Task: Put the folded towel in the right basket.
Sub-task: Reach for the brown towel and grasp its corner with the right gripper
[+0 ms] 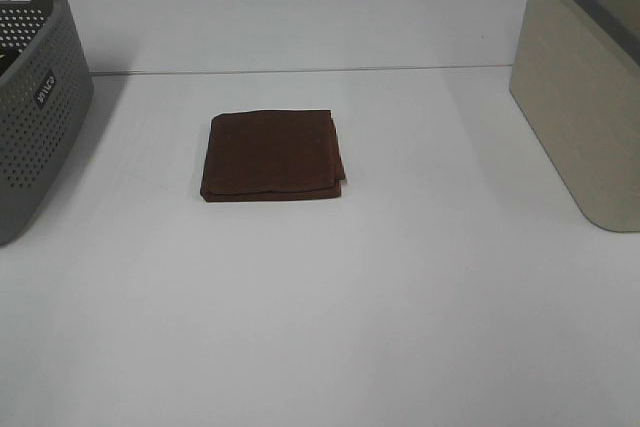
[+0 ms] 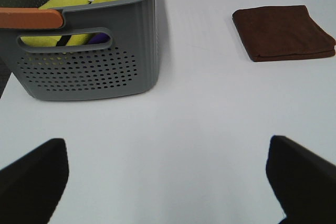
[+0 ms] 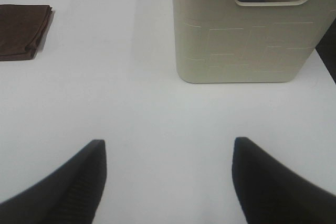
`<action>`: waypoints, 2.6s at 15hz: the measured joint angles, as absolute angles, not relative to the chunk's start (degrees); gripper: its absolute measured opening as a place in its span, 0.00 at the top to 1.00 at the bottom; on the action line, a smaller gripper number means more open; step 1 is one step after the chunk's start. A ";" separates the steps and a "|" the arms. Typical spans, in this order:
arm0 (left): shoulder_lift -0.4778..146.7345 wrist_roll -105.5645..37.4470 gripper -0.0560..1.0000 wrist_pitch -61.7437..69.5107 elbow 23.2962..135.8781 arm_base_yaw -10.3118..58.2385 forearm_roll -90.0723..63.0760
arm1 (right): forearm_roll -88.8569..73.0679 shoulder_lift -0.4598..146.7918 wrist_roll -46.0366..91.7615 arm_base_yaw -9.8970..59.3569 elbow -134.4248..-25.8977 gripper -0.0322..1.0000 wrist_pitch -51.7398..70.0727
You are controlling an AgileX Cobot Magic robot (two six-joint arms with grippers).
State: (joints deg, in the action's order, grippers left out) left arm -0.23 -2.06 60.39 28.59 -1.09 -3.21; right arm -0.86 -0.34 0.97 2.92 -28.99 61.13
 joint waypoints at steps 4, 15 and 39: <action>-0.23 -2.06 0.03 60.39 28.59 -1.09 -3.21 | -0.86 -0.34 0.97 2.92 -28.99 0.34 61.13; -0.23 -2.06 0.03 60.39 28.59 -1.09 -3.21 | -0.86 -0.34 0.97 2.92 -28.99 0.34 61.13; -0.23 -2.06 0.03 60.39 28.59 -1.09 -3.21 | -0.86 -0.34 0.97 2.92 -28.99 0.34 61.13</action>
State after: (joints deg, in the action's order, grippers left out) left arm -0.23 -2.06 60.39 28.59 -1.09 -3.21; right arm -0.86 -0.34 0.97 2.92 -28.99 61.13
